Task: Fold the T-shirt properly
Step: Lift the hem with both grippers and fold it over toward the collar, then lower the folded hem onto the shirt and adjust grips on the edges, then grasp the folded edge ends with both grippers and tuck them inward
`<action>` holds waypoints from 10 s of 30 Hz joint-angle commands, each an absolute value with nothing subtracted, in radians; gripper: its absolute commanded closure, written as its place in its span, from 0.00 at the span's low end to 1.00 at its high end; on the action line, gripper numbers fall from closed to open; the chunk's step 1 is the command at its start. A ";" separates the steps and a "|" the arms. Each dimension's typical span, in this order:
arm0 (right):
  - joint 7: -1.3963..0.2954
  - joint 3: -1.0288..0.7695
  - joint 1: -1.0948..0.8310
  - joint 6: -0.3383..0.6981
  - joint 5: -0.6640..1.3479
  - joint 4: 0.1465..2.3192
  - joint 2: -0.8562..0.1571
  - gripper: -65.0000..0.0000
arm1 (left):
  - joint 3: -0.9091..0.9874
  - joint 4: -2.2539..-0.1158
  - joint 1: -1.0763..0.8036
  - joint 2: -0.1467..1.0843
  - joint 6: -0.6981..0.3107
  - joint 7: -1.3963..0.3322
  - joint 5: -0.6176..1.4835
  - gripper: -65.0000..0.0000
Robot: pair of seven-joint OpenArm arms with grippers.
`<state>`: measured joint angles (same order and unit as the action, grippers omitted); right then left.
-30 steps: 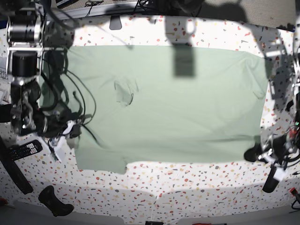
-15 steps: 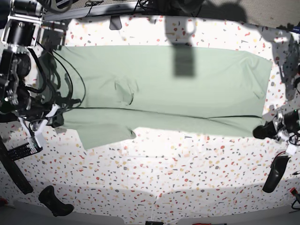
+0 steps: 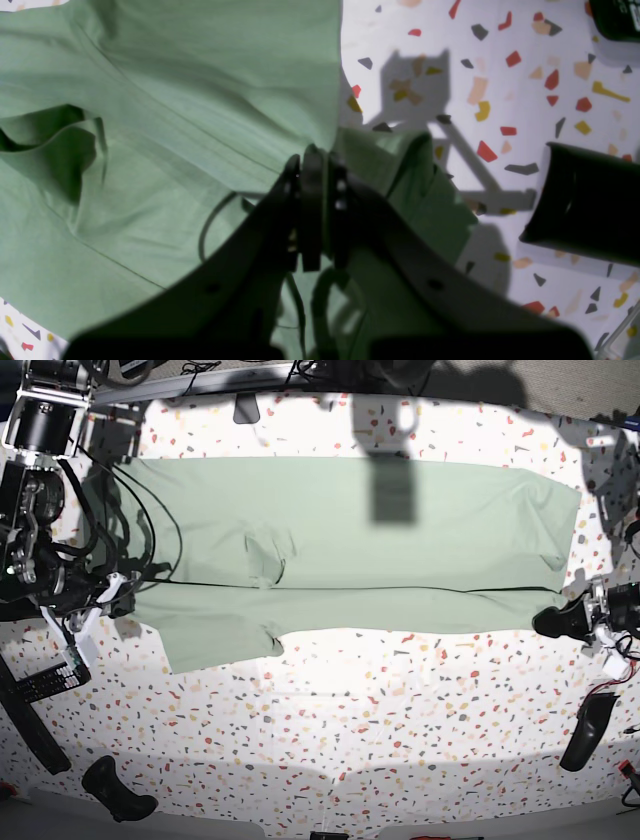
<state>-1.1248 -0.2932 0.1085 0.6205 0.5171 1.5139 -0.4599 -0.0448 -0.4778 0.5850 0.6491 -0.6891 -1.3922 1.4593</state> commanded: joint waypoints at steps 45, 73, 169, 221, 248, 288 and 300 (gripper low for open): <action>-1.116 -0.303 -0.091 0.470 0.380 1.680 -0.454 1.00 | -0.040 -0.560 0.444 0.673 -0.698 -1.327 1.394 1.00; -0.830 -0.323 0.076 0.462 0.401 1.645 -0.417 0.46 | -0.040 -0.733 0.394 0.673 -0.698 -1.286 1.353 0.62; -1.115 -0.326 -0.224 0.698 0.865 1.918 -0.346 1.00 | -0.040 -0.733 0.397 0.643 -0.698 -1.285 1.407 0.62; -0.893 -0.491 -0.493 0.698 0.527 1.883 -0.344 1.00 | -0.040 -1.080 0.179 0.646 -0.698 -1.176 1.201 0.62; -0.905 -0.492 -0.493 0.698 0.460 1.883 -0.349 1.00 | -0.040 -1.364 0.017 0.649 -0.698 -1.102 1.013 0.87; -0.823 -0.492 -0.493 0.530 0.291 1.883 -0.349 1.00 | -0.040 -1.441 0.011 0.782 -0.698 -1.185 0.977 0.51; -0.818 -0.492 -0.483 0.345 -0.113 1.883 -0.349 0.60 | -0.040 -1.444 0.035 0.782 -0.545 -1.203 0.720 0.31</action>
<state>-0.8303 -0.4843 -0.4892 0.3397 -0.1127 1.8675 -0.3325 -0.0471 -1.4269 0.0120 0.7593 -0.5331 -1.2129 0.7055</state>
